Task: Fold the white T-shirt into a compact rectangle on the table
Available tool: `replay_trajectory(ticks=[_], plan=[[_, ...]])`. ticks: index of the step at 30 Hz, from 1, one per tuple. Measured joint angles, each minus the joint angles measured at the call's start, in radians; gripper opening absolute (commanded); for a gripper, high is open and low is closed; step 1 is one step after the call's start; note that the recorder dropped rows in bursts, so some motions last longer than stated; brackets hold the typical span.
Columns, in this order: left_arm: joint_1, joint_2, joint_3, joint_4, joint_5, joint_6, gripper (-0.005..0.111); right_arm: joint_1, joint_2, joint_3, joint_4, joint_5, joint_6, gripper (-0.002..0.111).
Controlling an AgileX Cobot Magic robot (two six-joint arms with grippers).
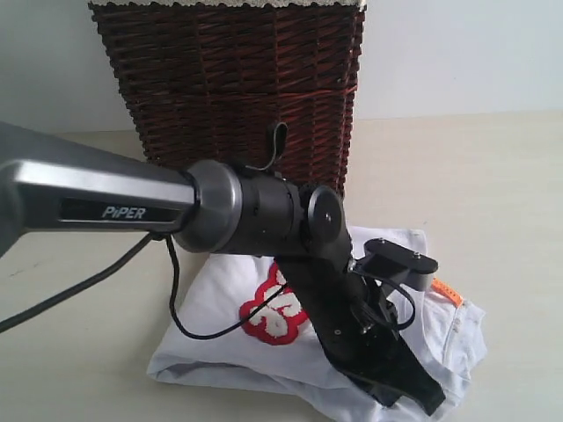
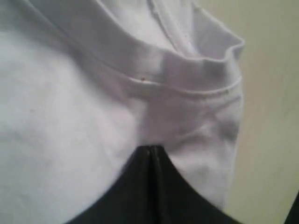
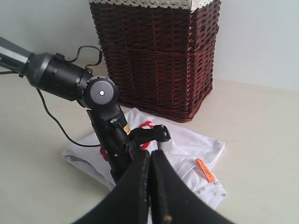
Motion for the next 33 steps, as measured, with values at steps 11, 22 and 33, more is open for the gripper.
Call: replay_trajectory(ticks=[11,22,33], plan=[[0.004,-0.443,0.155,0.072,-0.124,0.025,0.000,0.000,0.000,0.000,0.000,-0.099,-0.045,0.000],[0.014,-1.054,0.634,0.096,-0.556,0.025,0.000,0.000,0.000,0.278,0.119,-0.748,-0.047,0.000],[0.014,-1.525,1.038,0.117,-0.894,0.025,0.000,0.000,0.002,0.632,0.142,-1.071,-0.039,0.000]])
